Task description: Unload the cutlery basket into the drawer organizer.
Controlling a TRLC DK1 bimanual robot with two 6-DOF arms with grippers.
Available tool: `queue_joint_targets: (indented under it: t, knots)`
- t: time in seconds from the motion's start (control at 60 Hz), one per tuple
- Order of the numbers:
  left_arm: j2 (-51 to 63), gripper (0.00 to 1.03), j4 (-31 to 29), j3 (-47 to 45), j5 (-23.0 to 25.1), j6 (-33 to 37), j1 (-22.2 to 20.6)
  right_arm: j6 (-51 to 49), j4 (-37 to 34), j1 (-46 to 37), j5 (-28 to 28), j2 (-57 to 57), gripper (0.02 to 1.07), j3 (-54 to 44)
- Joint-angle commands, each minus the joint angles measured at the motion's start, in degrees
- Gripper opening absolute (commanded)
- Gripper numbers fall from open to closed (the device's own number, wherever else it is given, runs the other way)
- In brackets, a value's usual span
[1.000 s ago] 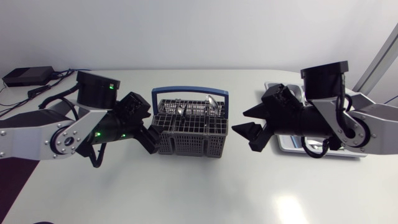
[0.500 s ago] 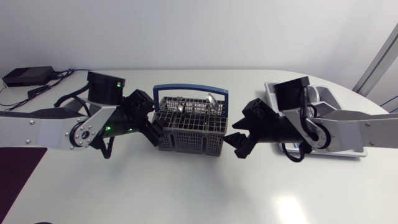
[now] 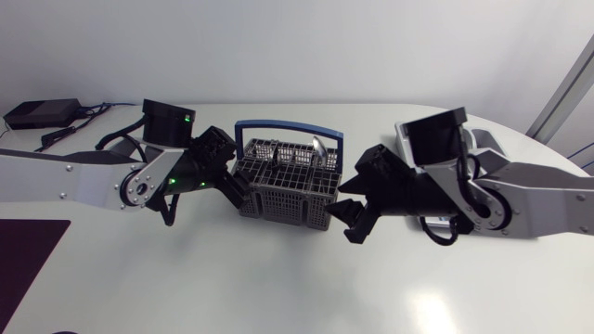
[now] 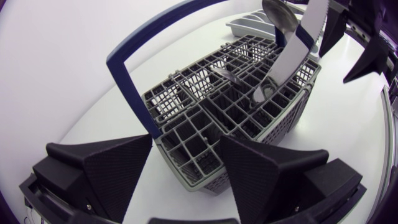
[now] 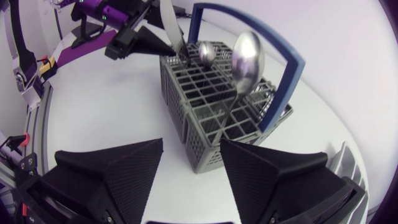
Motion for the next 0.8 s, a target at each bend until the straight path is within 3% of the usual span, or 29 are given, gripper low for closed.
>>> queue_joint_targets:
  t: [0.0, 0.017, 0.133, 0.2, 0.367, 0.783]
  knots:
    - [2.2, 0.92, -1.5, -1.1, 0.5, 1.8, 0.4, 0.5, 0.3, -0.7, -0.5, -1.8, 0.43, 0.7]
    - [2.2, 0.92, -1.5, -1.1, 0.5, 1.8, 0.4, 0.5, 0.3, -0.7, -0.5, -1.8, 0.43, 0.7]
    - [1.9, 0.92, -1.5, -1.2, 0.5, 1.8, 0.4, 0.4, 1.4, -1.1, -0.2, 1.8, 0.16, 3.1]
    - [1.8, 0.92, -1.5, -1.3, 0.5, 1.8, 0.4, -0.1, 2.7, -1.3, -0.1, 5.1, 0.08, 4.5]
    - [2.3, 0.92, -1.4, -0.9, 0.6, 1.7, 0.4, -0.4, 3.4, -1.4, 0.7, 10.4, 0.08, 5.8]
    - [7.2, 0.92, -1.7, 5.0, 0.7, 1.8, -0.8, 1.1, -3.2, 5.6, 4.4, 8.5, 0.08, 2.3]
